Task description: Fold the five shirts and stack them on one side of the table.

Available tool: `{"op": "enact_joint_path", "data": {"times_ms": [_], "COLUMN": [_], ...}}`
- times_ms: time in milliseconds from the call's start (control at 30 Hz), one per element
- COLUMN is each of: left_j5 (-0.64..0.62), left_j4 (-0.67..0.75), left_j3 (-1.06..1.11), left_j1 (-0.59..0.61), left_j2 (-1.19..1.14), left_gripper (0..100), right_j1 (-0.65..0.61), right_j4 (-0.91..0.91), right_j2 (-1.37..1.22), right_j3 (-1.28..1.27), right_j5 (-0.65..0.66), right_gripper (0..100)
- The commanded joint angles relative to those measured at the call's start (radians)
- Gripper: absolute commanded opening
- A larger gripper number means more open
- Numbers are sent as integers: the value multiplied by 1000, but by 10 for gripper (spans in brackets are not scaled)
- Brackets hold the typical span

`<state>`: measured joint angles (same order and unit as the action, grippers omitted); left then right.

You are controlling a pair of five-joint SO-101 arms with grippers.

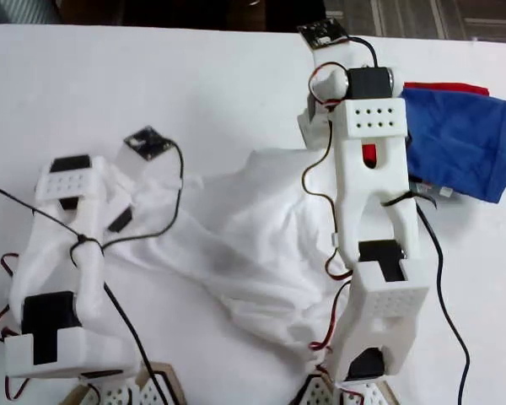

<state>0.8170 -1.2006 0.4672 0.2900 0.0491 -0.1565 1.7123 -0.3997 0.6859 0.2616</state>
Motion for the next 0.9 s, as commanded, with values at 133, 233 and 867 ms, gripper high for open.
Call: {"op": "enact_joint_path", "data": {"times_ms": [133, 233, 867], "left_j5": [-25, -25, -101], "left_j4": [-232, -344, -583], "left_j3": [-294, -456, -872], "left_j1": [-6, -6, 37], "left_j2": [15, 15, 157], "left_gripper": [27, 27, 27], "right_j1": [58, 90, 130], "right_j4": [-48, -84, 58], "right_j2": [88, 84, 68], "right_j3": [261, 371, 631], "right_j5": [6, 6, 32], "right_gripper": [19, 19, 19]}}
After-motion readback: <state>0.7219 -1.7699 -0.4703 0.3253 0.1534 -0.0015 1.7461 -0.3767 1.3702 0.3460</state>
